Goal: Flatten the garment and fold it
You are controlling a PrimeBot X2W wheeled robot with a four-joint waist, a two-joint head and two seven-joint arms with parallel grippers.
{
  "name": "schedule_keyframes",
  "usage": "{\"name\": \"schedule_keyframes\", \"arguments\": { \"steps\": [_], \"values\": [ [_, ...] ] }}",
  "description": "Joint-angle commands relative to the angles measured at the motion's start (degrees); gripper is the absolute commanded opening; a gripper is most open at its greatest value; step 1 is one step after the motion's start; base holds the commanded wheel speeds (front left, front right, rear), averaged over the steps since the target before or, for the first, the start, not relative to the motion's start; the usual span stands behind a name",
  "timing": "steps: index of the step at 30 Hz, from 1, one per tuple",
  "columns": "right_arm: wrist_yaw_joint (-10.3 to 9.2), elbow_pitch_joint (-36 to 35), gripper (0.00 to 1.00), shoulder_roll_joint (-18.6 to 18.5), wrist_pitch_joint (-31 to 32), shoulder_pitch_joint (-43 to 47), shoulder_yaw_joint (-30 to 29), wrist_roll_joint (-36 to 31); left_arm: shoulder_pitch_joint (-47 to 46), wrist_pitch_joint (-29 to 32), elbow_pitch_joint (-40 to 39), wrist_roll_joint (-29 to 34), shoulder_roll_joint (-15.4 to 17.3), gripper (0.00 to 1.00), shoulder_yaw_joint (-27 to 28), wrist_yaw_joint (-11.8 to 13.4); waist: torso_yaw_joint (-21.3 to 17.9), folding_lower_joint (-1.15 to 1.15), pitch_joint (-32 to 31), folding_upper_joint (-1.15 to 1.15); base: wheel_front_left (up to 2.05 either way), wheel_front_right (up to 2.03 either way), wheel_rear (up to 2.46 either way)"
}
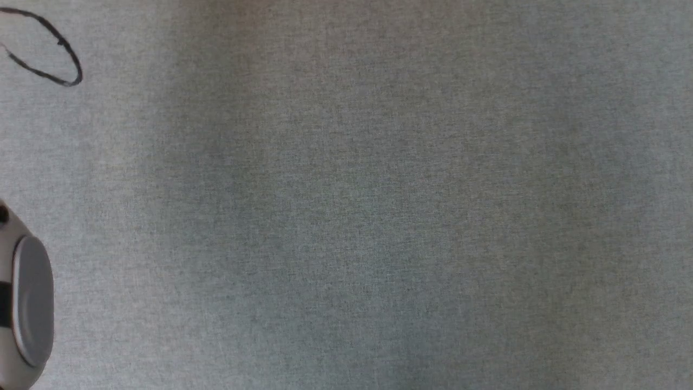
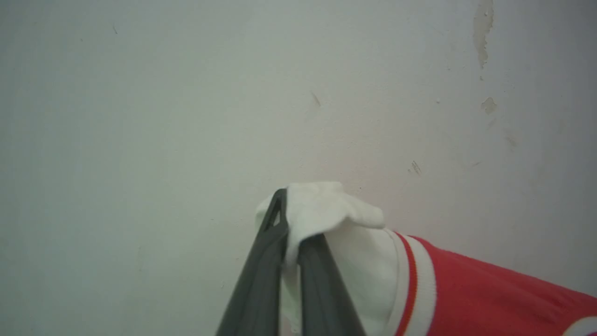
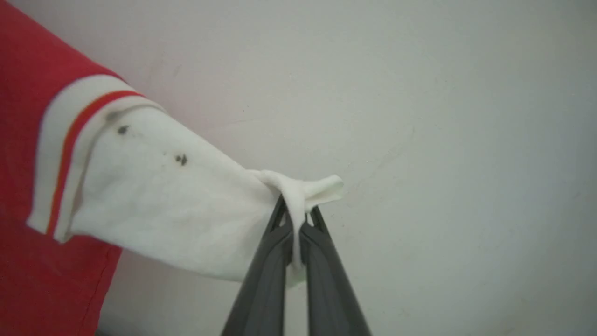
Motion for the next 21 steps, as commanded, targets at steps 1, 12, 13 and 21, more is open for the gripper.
{"name": "schedule_keyframes", "arguments": {
  "steps": [1,12,13,21],
  "values": [
    [-0.13,1.7,0.0,0.49,-2.37,-0.67,-0.51,-0.53,-0.44,-1.56,1.25,0.09,0.27,0.0,0.52,-0.52,0.53,-0.02,-0.29,0.0,0.0,0.0,0.0],
    [-0.13,9.59,0.0,-0.69,-6.21,15.97,3.48,7.16,16.91,0.89,9.77,1.88,2.22,0.0,-4.91,-5.61,2.17,-0.02,-4.61,0.0,0.0,0.0,0.0],
    [-0.13,9.57,0.0,-0.88,-6.2,18.19,3.53,8.58,19.43,1.05,9.53,2.62,2.63,0.0,-5.71,-5.74,2.18,-0.02,-5.29,0.0,0.0,0.0,0.0],
    [-0.13,5.32,0.0,-0.79,-4.25,37.61,0.47,17.13,39.82,2.45,3.81,0.09,1.73,0.0,-5.58,-5.11,2.39,-0.02,-12.22,0.0,0.0,0.0,0.0]
  ]
}}
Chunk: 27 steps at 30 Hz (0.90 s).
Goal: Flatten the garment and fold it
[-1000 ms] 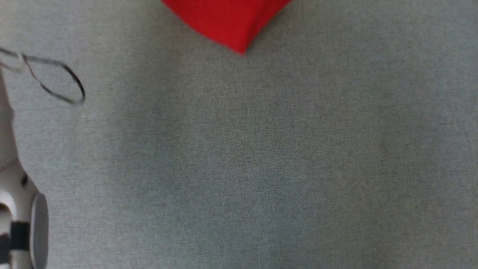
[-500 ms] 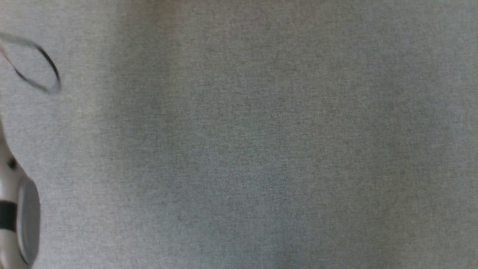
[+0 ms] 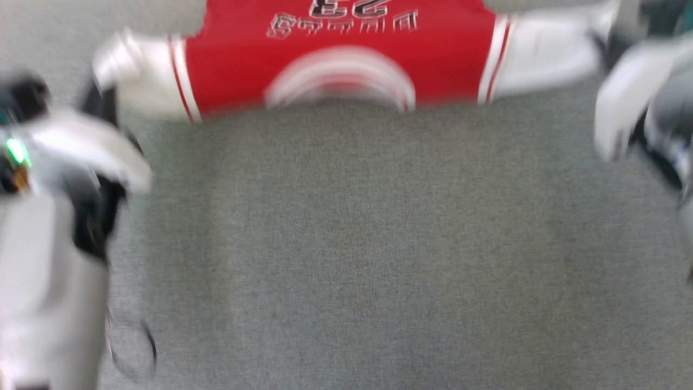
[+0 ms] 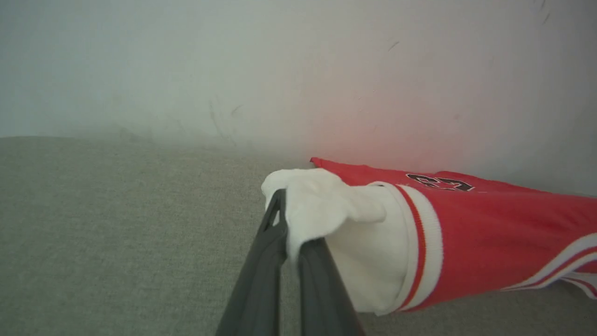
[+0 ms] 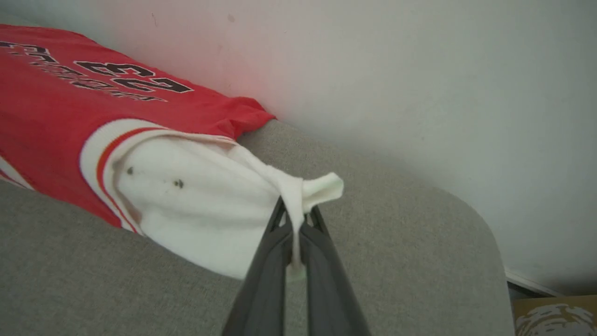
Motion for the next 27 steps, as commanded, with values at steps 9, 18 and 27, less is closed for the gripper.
{"name": "schedule_keyframes", "arguments": {
  "steps": [9,18,27],
  "values": [
    [-0.14,-13.13,0.0,4.1,6.03,29.29,-12.38,3.18,28.07,4.68,-13.64,-8.11,-5.17,0.0,3.14,4.37,1.22,0.01,-11.18,0.0,0.0,0.0,0.0],
    [-0.14,-26.62,0.0,14.63,16.1,49.9,-24.03,-2.64,46.55,7.46,-23.14,-11.49,-9.18,0.0,4.18,9.31,1.39,0.01,-15.73,0.0,0.0,0.0,0.0],
    [-0.14,-29.02,0.0,21.02,23.11,59.02,-28.3,-5.8,56.61,12.28,-24.91,-13.65,-9.28,0.0,3.89,11.29,1.19,0.01,-16.6,0.0,0.0,0.0,0.0]
  ]
}}
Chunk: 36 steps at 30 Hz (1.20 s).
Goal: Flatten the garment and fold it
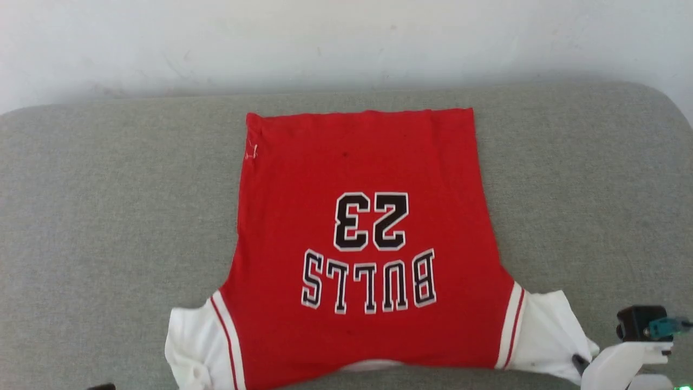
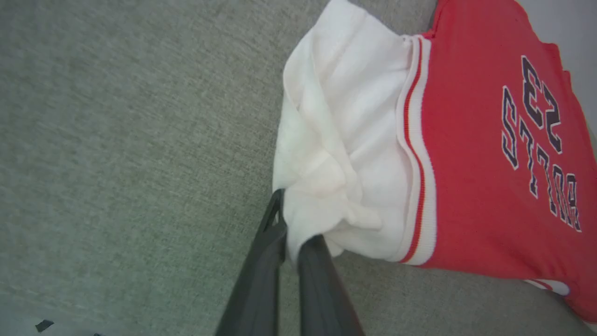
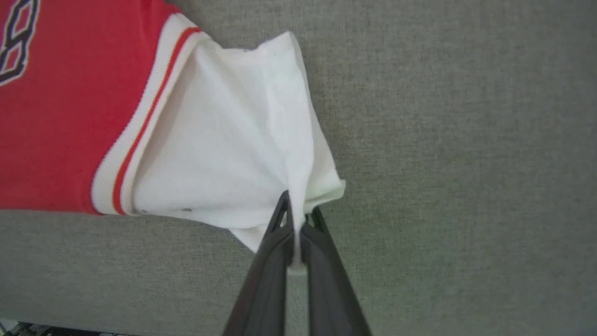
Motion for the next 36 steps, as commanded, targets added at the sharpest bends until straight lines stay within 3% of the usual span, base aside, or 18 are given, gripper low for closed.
{"name": "schedule_keyframes", "arguments": {
  "steps": [1,5,10,11,12,13,20,27,31,36],
  "values": [
    [-0.13,0.88,0.0,0.22,-0.01,0.78,-0.76,-1.12,1.4,0.64,0.1,0.47,0.93,0.0,-0.08,0.75,0.0,0.01,-0.03,0.0,0.0,0.0,0.0],
    [-0.13,4.76,0.0,0.82,-1.44,0.89,-2.06,-3.0,1.47,0.18,0.31,1.14,0.98,0.0,-0.14,1.45,0.33,0.01,0.08,0.0,0.0,0.0,0.0],
    [-0.13,9.01,0.0,1.1,-3.38,-0.7,-1.88,-2.36,-0.43,-0.68,-0.24,-0.31,-0.32,0.0,-0.3,0.34,0.74,0.01,0.14,0.0,0.0,0.0,0.0],
    [-0.13,9.23,0.26,1.11,-3.73,-0.9,-1.91,-1.97,-0.57,-0.71,-0.23,-0.31,-0.3,0.0,-0.37,0.26,0.8,0.01,0.07,0.0,0.0,0.0,0.0],
    [-0.13,9.3,0.71,1.12,-4.1,-0.96,-2.16,-1.71,-0.66,-0.73,-0.25,-0.28,-0.26,0.0,-0.45,0.18,0.92,0.01,-0.04,0.0,0.0,0.0,0.0],
    [-0.13,9.43,1.0,1.13,-4.15,-0.91,-2.53,-1.06,-0.71,-0.8,-0.32,-0.24,-0.22,0.0,-0.51,0.13,1.04,0.01,-0.11,0.0,0.0,0.0,0.0],
    [-0.13,4.59,1.0,1.15,-6.12,-1.28,-3.4,2.41,-0.44,-0.61,-2.08,-0.27,0.2,0.0,-0.82,-0.17,2.15,0.01,-0.08,0.0,0.0,0.0,0.0],
    [-0.13,0.48,1.0,1.15,-16.31,-8.38,-4.05,2.02,-1.86,-0.61,-3.89,0.15,0.13,0.0,-1.98,-0.58,4.42,0.01,1.08,0.0,0.0,0.0,0.0],
    [-0.13,2.78,1.0,1.14,-22.84,-15.5,-3.63,-1.35,-3.45,-0.89,-5.23,0.26,-0.34,0.0,-2.83,-0.98,6.41,0.01,2.32,0.0,0.0,0.0,0.0],
    [-0.13,11.16,1.0,-1.13,-26.88,-26.57,-3.41,-5.27,-5.35,-0.44,-6.67,0.76,-0.63,0.0,-3.94,-0.75,9.19,0.01,4.91,0.0,0.0,0.0,0.0]
  ]
}}
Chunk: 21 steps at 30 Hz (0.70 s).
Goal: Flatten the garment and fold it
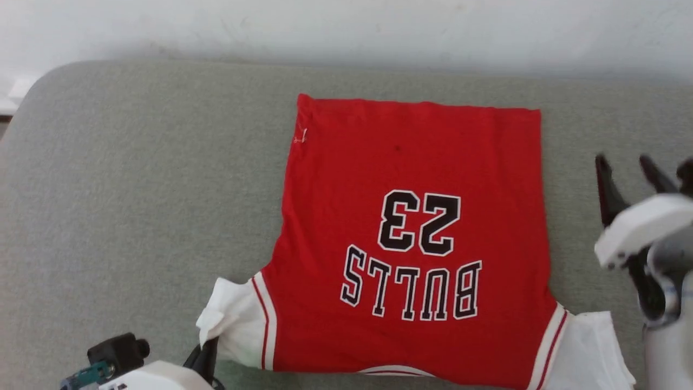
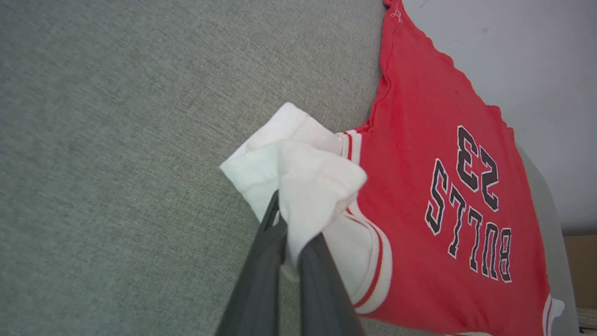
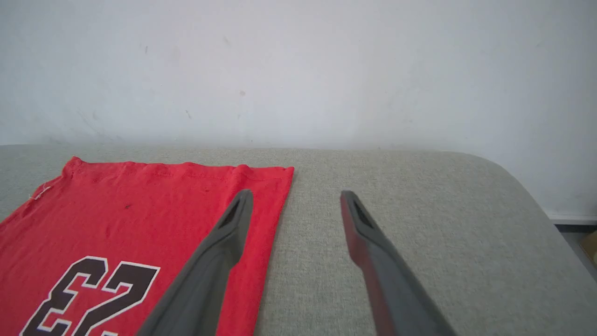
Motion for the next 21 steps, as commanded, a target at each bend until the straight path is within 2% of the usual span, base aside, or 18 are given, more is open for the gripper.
{"name": "schedule_keyframes", "arguments": {
  "steps": [1,7,10,18,21],
  "values": [
    [-0.11,2.82,1.0,-0.99,-0.92,-4.17,-0.14,-0.8,-1.42,0.05,-0.65,0.66,-0.06,0.0,-0.56,-0.12,2.68,0.0,2.84,0.0,0.0,0.0,0.0],
    [-0.11,14.63,1.0,-4.25,-3.81,-18.57,-0.55,-2.34,-4.04,-0.37,-0.95,1.16,-1.27,0.0,-2.88,-1.1,6.01,0.0,8.29,0.0,0.0,0.0,0.0],
    [-0.11,20.93,1.0,-6.03,-2.88,-24.5,-1.35,-4.07,-5.68,-0.79,-0.44,1.38,-2.12,0.0,-4.15,-1.73,7.78,0.0,11.01,0.0,0.0,0.0,0.0],
    [-0.11,32.74,1.0,-8.19,8.26,-35.22,-4.5,-8.49,-8.84,-2.1,1.53,1.55,-3.59,0.0,-6.05,-3.13,11.03,0.0,16.73,0.0,0.0,0.0,0.0],
    [-0.11,35.63,1.0,-8.1,15.87,-38.35,-6.51,-10.4,-9.71,-2.74,2.48,1.43,-3.96,0.0,-6.4,-3.59,11.7,0.0,18.37,0.0,0.0,0.0,0.0]
  ]
}}
